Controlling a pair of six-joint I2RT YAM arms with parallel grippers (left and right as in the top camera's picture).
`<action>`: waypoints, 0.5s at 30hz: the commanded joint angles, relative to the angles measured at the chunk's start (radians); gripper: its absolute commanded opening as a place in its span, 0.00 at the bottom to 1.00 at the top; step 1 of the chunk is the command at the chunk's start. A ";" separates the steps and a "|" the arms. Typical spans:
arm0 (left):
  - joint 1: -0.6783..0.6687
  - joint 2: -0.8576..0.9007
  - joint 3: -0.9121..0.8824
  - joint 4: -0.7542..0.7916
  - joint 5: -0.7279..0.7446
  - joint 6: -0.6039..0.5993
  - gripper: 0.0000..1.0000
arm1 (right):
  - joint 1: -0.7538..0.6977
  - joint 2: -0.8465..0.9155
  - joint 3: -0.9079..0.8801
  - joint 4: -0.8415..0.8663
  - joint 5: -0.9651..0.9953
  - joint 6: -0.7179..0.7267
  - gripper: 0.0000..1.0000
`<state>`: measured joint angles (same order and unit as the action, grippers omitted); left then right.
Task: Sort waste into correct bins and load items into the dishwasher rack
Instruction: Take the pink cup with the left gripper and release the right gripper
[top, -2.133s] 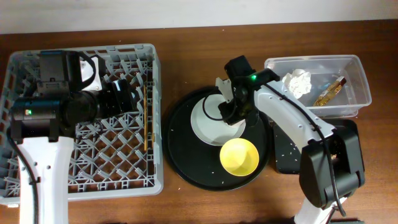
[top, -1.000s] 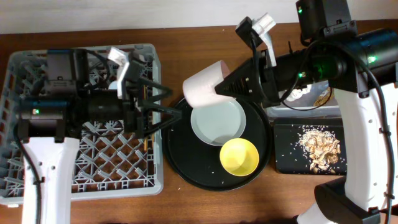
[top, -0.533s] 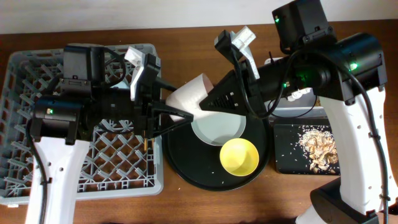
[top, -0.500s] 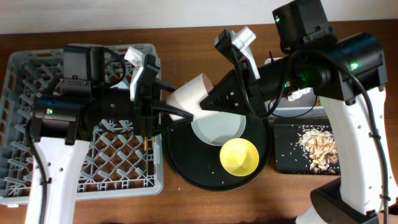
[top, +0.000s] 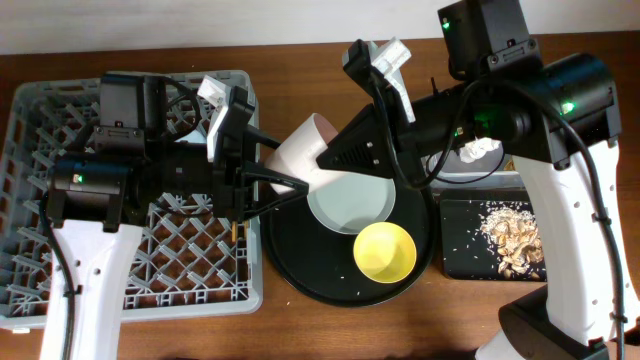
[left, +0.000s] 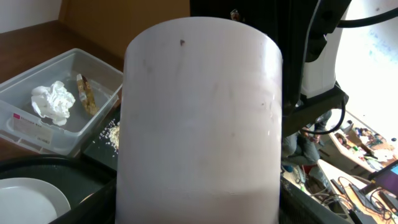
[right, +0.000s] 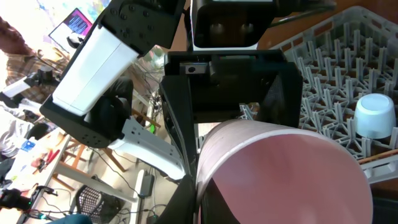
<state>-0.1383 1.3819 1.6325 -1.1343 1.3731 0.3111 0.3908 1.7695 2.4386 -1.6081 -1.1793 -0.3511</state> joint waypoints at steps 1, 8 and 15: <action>-0.006 -0.004 -0.003 -0.007 0.011 0.004 0.65 | 0.006 -0.002 0.013 0.015 -0.013 -0.015 0.04; 0.019 -0.005 -0.003 -0.007 0.011 0.004 0.57 | -0.038 -0.004 0.013 0.016 0.016 -0.008 0.35; 0.021 -0.005 -0.003 -0.007 0.011 0.004 0.57 | -0.163 -0.002 0.012 -0.010 0.026 -0.008 0.24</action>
<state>-0.1211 1.3819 1.6325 -1.1404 1.3731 0.3111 0.2459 1.7695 2.4386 -1.6047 -1.1759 -0.3492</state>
